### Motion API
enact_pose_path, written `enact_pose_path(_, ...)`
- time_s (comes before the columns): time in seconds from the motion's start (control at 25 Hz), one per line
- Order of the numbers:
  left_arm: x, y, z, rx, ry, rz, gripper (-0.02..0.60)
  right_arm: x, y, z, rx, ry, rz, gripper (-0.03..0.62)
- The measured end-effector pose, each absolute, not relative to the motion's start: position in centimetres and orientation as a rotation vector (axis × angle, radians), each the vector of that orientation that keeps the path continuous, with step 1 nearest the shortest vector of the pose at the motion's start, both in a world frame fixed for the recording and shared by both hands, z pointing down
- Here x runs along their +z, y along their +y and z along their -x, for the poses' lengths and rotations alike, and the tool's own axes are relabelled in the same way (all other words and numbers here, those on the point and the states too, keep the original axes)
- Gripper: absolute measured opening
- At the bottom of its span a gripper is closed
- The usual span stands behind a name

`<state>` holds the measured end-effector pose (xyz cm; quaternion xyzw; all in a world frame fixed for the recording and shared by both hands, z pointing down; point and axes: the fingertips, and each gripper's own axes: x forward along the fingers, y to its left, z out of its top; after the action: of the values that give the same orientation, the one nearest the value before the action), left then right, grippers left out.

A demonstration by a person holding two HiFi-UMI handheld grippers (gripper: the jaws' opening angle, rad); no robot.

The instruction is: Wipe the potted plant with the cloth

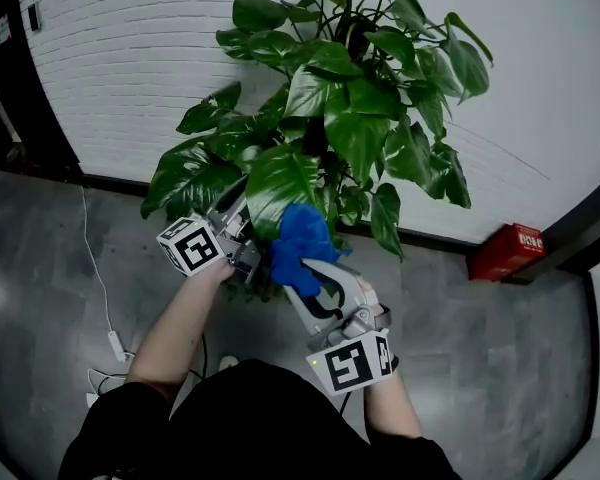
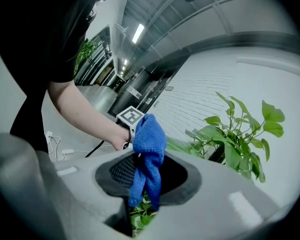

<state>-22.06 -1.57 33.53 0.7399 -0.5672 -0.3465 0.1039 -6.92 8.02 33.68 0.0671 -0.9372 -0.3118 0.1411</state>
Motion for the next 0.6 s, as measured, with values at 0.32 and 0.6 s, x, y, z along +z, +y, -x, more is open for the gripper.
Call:
enact_pose_path(0.32, 34.1, -0.5, 21.5, -0.998, -1.735, -2.146, 0.072, 35.0, 7.3, 4.3, -0.816, -2.743, -0.190, 0.106)
enact_pose_path(0.6, 36.7, 3.7, 21.2, -0.872, -1.902, -2.064, 0.072, 37.6, 9.4, 4.2, -0.731, -2.744, -0.041, 0.106)
